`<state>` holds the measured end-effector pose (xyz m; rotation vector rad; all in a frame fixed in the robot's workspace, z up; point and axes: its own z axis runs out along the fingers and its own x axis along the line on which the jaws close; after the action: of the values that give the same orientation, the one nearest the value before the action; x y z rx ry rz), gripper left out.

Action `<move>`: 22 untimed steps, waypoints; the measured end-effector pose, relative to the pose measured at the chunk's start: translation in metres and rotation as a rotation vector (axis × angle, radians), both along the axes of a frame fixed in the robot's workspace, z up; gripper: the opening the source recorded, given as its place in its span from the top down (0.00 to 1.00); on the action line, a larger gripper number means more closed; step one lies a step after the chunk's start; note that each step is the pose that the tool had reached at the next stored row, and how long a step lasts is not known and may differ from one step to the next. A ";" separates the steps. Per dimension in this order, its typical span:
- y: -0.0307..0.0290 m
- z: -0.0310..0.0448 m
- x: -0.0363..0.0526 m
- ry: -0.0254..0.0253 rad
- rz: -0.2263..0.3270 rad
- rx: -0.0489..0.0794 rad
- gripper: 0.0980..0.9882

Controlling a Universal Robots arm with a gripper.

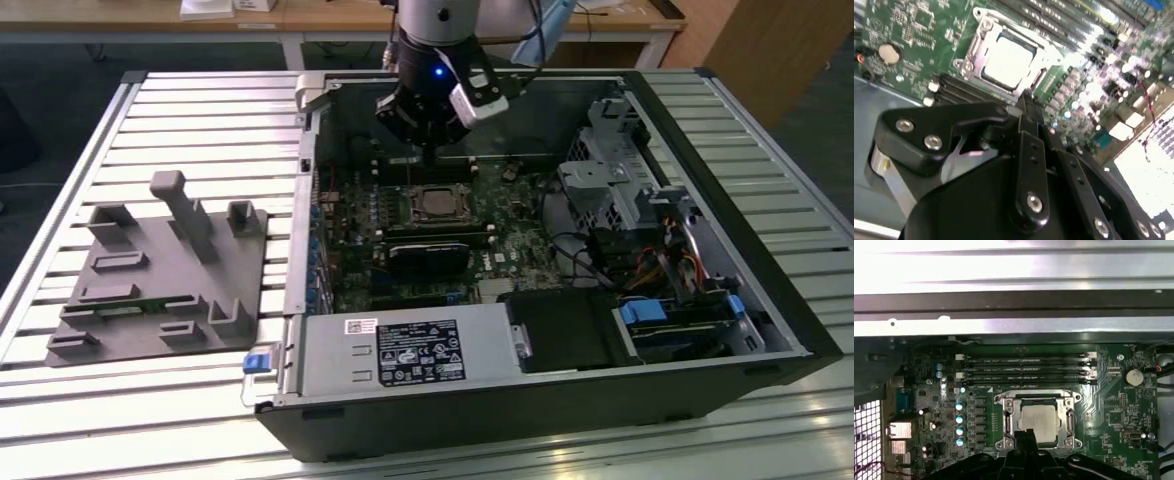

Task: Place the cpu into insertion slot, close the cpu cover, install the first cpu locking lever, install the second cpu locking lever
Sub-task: 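Install the first cpu locking lever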

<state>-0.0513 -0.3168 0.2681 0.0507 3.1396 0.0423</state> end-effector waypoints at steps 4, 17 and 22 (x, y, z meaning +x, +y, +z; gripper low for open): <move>-0.0001 -0.0003 -0.0050 -0.0001 0.026 0.000 0.99; 0.0026 -0.0023 -0.0243 0.0000 0.027 0.000 0.99; 0.0080 -0.0045 -0.0281 0.0000 0.027 0.000 0.99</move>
<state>-0.0794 -0.3088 0.2636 0.0084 3.1403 0.0426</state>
